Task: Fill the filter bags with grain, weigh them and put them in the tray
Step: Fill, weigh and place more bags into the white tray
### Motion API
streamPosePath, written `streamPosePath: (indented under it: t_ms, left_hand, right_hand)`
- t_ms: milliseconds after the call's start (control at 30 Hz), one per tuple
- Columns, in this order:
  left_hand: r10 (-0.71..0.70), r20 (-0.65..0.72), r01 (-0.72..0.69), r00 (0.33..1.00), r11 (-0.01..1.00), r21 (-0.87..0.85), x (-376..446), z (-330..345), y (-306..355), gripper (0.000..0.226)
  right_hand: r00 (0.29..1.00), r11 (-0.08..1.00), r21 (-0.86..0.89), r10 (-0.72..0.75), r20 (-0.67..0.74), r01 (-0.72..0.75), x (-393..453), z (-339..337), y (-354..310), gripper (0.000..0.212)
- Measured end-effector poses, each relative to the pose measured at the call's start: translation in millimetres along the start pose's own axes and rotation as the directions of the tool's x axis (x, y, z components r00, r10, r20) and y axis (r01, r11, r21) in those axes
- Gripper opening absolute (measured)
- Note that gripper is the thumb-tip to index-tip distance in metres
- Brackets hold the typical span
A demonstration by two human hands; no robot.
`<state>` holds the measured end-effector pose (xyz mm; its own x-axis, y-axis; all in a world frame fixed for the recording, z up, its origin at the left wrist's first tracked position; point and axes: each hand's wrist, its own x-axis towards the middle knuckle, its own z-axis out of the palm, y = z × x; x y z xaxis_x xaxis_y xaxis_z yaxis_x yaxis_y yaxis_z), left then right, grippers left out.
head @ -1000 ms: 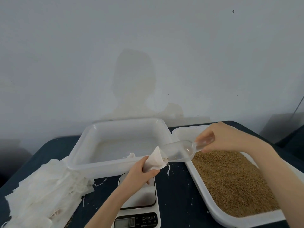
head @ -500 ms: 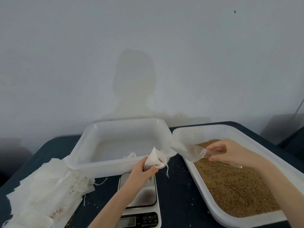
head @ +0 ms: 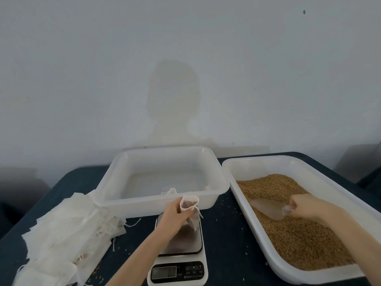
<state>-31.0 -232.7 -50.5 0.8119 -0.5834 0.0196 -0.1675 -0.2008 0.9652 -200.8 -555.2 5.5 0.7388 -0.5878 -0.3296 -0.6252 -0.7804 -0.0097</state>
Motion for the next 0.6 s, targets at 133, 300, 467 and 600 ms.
streamPosePath:
  t_ms: [133,300,467,600]
  left_hand:
    - [0.014,-0.029,-0.01,0.999,0.993,0.119,-6.8,-5.7,-4.4,0.016]
    - [0.014,-0.083,0.014,0.996,0.943,0.331,-15.2,-17.6,-7.9,0.046]
    - [-0.077,-0.083,0.104,0.994,0.914,0.393,-17.2,-37.2,-10.5,0.083]
    - [-0.097,-0.03,0.101,0.995,0.931,0.351,-24.8,-51.3,-14.6,0.095]
  right_hand:
    - [0.999,0.985,-0.175,0.006,0.047,0.002,1.5,0.9,-11.0,0.034]
    - [1.0,0.963,-0.269,0.015,0.003,-0.013,-7.8,-10.3,-26.4,0.023]
    - [0.926,0.971,-0.239,-0.081,-0.369,-0.01,-38.4,-41.2,-64.0,0.029]
    - [0.828,0.968,-0.146,-0.251,-0.501,0.205,-75.2,-44.3,-120.2,0.027]
